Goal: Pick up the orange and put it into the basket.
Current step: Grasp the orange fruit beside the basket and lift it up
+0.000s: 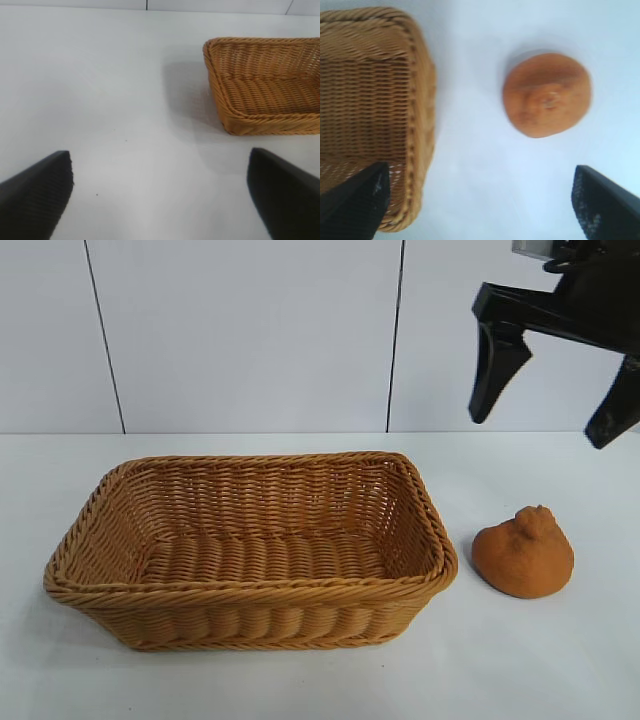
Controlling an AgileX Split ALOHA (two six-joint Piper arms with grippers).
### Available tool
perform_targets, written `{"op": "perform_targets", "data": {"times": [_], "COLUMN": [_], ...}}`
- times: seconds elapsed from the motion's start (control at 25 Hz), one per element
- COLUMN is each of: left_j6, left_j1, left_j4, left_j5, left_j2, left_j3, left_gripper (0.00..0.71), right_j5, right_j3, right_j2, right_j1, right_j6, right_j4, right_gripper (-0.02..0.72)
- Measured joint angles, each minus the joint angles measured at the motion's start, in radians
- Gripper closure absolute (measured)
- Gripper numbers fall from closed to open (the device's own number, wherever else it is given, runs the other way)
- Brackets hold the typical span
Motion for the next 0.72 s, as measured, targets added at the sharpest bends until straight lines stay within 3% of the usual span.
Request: {"op": "perform_targets", "data": {"times": [0.2, 0.4, 0.72], "left_j6": [0.0, 0.0, 0.0], "left_j1": [0.0, 0.0, 0.0], "left_j4": [0.0, 0.0, 0.0], "left_j5": [0.0, 0.0, 0.0], "left_j2": [0.0, 0.0, 0.0], "left_j3": [0.0, 0.0, 0.0], "left_gripper": [0.037, 0.037, 0.037], "right_j5": [0.02, 0.015, -0.072], "right_j3": [-0.001, -0.001, -0.001], "right_j2": [0.0, 0.041, 0.263], "right_j1": [-0.091, -0.101, -0.101], "right_j6": [-0.04, -0.054, -0.054], "right_j4": [0.053, 0.069, 0.099], "right_gripper": [0.027, 0.027, 0.027]}}
